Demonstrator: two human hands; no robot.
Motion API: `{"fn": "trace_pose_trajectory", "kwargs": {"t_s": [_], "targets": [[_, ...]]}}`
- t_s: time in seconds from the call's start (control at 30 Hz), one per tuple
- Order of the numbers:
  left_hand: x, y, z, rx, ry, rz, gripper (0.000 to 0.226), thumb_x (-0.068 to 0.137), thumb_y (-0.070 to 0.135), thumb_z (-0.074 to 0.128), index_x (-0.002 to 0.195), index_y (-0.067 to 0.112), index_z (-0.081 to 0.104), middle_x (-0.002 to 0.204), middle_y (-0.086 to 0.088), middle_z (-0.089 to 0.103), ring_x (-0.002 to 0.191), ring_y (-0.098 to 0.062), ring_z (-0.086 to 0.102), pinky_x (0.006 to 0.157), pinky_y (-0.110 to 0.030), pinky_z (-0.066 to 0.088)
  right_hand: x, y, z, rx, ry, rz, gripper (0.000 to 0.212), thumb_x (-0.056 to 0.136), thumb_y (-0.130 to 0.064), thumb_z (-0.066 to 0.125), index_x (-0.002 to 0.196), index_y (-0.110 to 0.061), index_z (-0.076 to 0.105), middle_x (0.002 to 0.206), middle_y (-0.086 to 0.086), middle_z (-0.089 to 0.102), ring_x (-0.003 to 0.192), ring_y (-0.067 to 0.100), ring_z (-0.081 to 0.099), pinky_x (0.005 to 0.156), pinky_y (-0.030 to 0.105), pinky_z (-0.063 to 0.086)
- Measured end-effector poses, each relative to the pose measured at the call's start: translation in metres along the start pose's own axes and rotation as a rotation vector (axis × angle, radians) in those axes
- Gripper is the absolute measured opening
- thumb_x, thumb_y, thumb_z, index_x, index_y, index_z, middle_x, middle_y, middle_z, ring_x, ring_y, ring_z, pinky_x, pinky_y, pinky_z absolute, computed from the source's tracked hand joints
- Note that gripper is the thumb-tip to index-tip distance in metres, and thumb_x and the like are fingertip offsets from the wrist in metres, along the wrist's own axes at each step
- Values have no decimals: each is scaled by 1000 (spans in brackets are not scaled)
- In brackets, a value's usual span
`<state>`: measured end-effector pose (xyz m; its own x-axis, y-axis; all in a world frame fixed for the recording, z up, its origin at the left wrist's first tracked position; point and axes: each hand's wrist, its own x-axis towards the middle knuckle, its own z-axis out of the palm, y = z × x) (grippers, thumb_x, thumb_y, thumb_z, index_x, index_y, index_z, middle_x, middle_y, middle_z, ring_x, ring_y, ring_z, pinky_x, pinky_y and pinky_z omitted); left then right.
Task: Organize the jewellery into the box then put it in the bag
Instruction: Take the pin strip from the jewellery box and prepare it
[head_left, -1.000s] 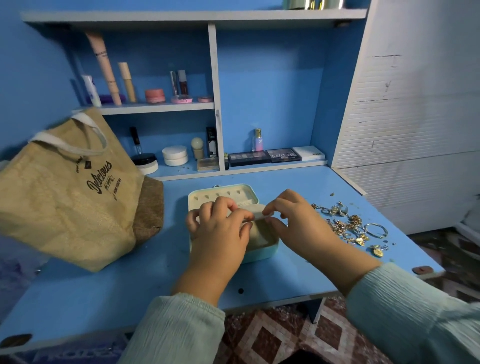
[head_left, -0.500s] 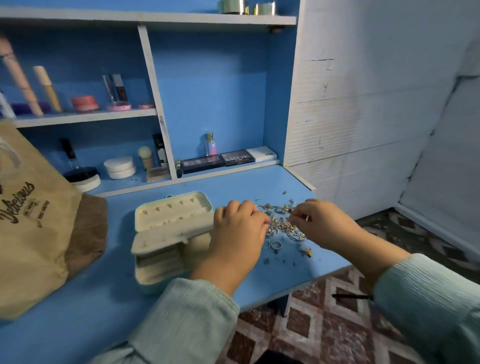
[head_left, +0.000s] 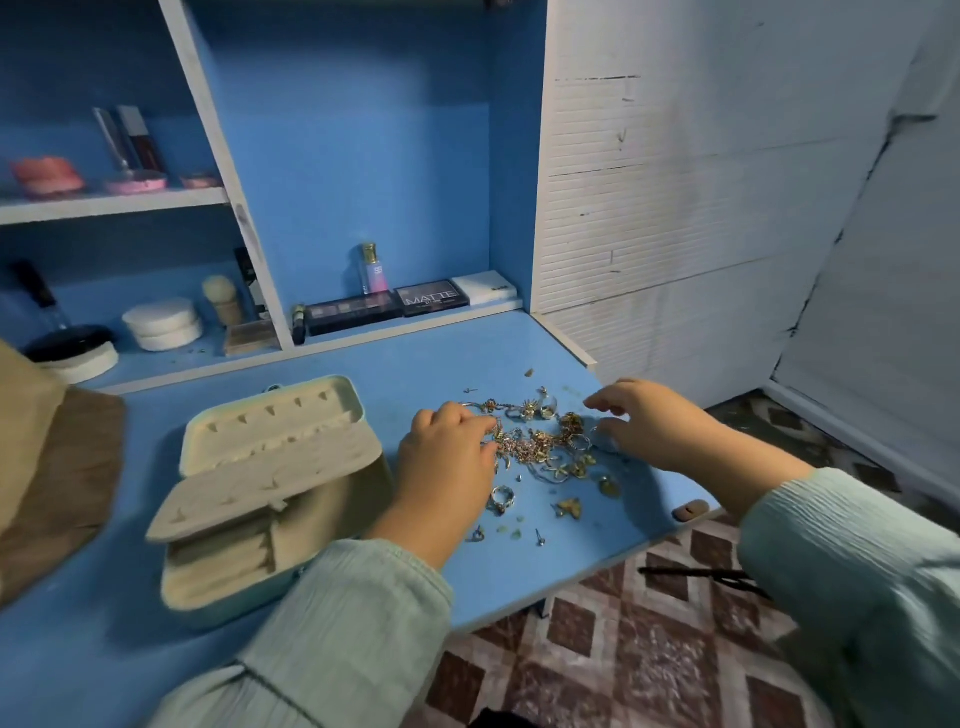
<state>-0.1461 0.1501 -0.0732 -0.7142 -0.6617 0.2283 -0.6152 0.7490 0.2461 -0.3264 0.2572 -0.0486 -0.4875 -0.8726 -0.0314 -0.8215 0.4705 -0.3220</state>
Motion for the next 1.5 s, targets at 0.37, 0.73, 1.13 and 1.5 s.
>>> {"fn": "trace_pose_trajectory", "kwargs": {"t_s": [0.37,0.73,1.13,1.5], "targets": [[-2,0,12,148,13,-27,40,101,35,25,130,31,51,130,11,48,115,-15,42,91,-27,36,40,-14,11,41,-14,-120,35,96,-12,46,129,-21,54,127,2,55,110,19,53,87,25,39],[-4,1,14,93,7,-36,38,102,31,27,126,26,55,127,6,50,112,-17,44,89,-27,37,39,-7,14,65,19,-169,20,94,-14,52,108,-19,66,109,-2,60,97,15,55,77,22,38],[-6,3,12,32,17,-19,37,100,38,32,132,34,49,130,11,44,119,-14,38,95,-25,31,14,4,11,-1,-38,-250,25,90,-27,59,113,-34,65,106,-9,41,104,10,31,93,24,28],[12,19,7,145,-131,99,33,96,47,38,128,46,49,131,11,40,123,-17,28,103,-36,20,3,10,6,19,-49,-245,18,91,-21,57,103,-24,71,100,-8,56,86,6,46,74,16,31]]}}
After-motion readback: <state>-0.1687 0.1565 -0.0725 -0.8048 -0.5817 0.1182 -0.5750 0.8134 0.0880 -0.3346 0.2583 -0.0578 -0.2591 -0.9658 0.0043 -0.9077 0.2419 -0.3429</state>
